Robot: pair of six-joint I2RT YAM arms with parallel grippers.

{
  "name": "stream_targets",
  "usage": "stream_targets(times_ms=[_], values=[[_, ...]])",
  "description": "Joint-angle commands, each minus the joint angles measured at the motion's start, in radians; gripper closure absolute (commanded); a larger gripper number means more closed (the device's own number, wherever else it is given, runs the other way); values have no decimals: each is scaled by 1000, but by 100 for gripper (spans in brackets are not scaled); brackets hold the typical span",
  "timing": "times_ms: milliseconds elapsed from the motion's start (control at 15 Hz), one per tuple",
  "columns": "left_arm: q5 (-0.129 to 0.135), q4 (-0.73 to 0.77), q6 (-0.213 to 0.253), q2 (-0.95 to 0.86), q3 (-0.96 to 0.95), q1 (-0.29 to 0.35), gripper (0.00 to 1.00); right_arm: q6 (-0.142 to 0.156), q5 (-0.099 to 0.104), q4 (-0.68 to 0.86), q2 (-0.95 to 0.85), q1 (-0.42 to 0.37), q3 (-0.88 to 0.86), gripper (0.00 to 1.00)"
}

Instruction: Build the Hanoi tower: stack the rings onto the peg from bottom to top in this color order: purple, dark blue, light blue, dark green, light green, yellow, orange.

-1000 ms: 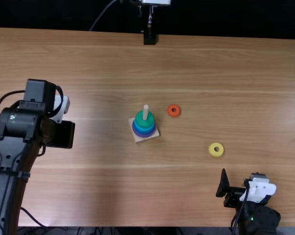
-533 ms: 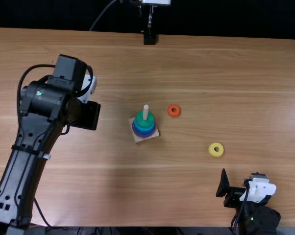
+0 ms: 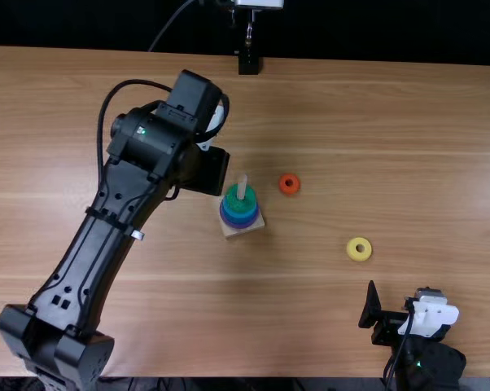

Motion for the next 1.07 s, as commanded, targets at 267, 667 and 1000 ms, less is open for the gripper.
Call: stream_targets(times_ms=[267,667,1000], values=[[10,-2,-50,89,101,-70,96,2,-1,-60,-12,-8,-105,0],[17,-2,-50,129,108,-113,96,2,-1,-58,-12,-8,-105,0],[17,-2,-50,164,130,-126,96,2,-1,-60,-12,-8,-105,0]])
